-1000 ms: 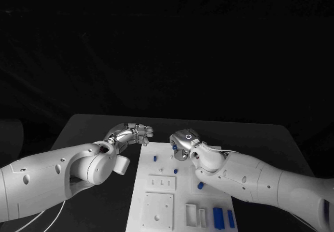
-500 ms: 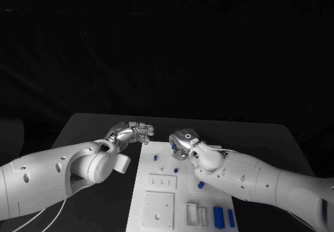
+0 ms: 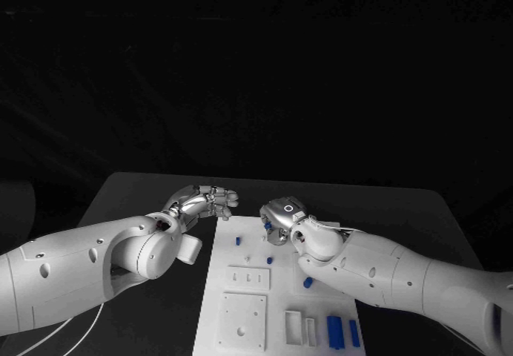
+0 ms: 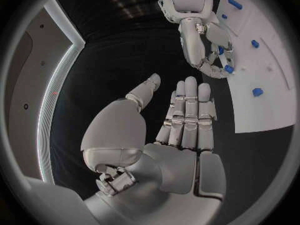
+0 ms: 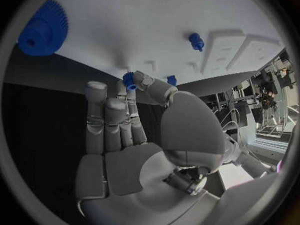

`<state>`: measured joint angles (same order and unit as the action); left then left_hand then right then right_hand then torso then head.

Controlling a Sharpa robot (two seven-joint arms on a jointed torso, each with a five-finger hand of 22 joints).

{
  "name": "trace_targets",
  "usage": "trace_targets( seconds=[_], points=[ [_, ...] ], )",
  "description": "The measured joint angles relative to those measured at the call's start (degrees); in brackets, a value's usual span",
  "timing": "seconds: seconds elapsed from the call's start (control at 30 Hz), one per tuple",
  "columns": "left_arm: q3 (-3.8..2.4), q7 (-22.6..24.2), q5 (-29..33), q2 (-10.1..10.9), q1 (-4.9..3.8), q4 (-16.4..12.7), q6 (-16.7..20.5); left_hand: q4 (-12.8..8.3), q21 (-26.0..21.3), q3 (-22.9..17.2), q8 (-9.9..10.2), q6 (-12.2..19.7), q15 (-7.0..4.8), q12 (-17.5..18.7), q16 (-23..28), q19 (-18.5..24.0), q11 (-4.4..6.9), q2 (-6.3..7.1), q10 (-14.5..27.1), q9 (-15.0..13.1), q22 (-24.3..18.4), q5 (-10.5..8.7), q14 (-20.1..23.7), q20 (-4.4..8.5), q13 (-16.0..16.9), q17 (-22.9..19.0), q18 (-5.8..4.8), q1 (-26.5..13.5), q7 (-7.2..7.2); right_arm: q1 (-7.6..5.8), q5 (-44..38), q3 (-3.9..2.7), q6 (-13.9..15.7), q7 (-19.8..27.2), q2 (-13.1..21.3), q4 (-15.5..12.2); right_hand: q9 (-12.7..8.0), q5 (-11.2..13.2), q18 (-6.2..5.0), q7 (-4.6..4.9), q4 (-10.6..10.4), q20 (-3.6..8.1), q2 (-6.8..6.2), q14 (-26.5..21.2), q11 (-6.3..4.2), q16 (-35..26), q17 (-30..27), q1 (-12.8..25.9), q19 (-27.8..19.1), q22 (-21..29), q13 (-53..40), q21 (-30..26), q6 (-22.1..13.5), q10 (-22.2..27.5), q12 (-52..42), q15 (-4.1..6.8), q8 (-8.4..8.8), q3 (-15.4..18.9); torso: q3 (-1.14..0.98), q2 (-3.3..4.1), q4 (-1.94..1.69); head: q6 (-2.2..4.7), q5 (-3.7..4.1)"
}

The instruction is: Assemble the parts on the task board

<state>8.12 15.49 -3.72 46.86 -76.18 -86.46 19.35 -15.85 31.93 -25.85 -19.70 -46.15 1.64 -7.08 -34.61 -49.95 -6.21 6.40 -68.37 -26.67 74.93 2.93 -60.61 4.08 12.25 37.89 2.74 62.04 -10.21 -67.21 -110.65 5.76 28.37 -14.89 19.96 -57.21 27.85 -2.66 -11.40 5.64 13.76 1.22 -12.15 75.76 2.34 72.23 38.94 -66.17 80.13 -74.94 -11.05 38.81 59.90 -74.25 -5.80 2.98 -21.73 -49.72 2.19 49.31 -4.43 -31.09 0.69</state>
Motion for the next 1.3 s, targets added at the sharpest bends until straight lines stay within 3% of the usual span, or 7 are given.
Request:
trace_targets(
  seconds=[1.3],
  points=[
    [-0.01,-0.08,-0.07,0.03,-0.03,-0.30,0.00,-0.15,0.23,-0.15,0.00,0.00,0.00,0.21,0.00,0.08,0.00,0.00,0.00,-0.04,-0.02,0.00,0.00,-0.11,0.21,-0.02,0.19,0.00,0.00,-0.06,0.51,0.02,-0.37,0.50,-1.44,2.02,0.01,0.27,0.01,0.08,-0.05,0.23,0.07,-0.01,0.01,0.00,-0.34,-0.23,-0.20,0.02,0.03,0.23,-0.09,0.01,0.06,0.02,0.34,-0.05,-0.05,0.15,0.09,0.05,-0.31]
  ],
)
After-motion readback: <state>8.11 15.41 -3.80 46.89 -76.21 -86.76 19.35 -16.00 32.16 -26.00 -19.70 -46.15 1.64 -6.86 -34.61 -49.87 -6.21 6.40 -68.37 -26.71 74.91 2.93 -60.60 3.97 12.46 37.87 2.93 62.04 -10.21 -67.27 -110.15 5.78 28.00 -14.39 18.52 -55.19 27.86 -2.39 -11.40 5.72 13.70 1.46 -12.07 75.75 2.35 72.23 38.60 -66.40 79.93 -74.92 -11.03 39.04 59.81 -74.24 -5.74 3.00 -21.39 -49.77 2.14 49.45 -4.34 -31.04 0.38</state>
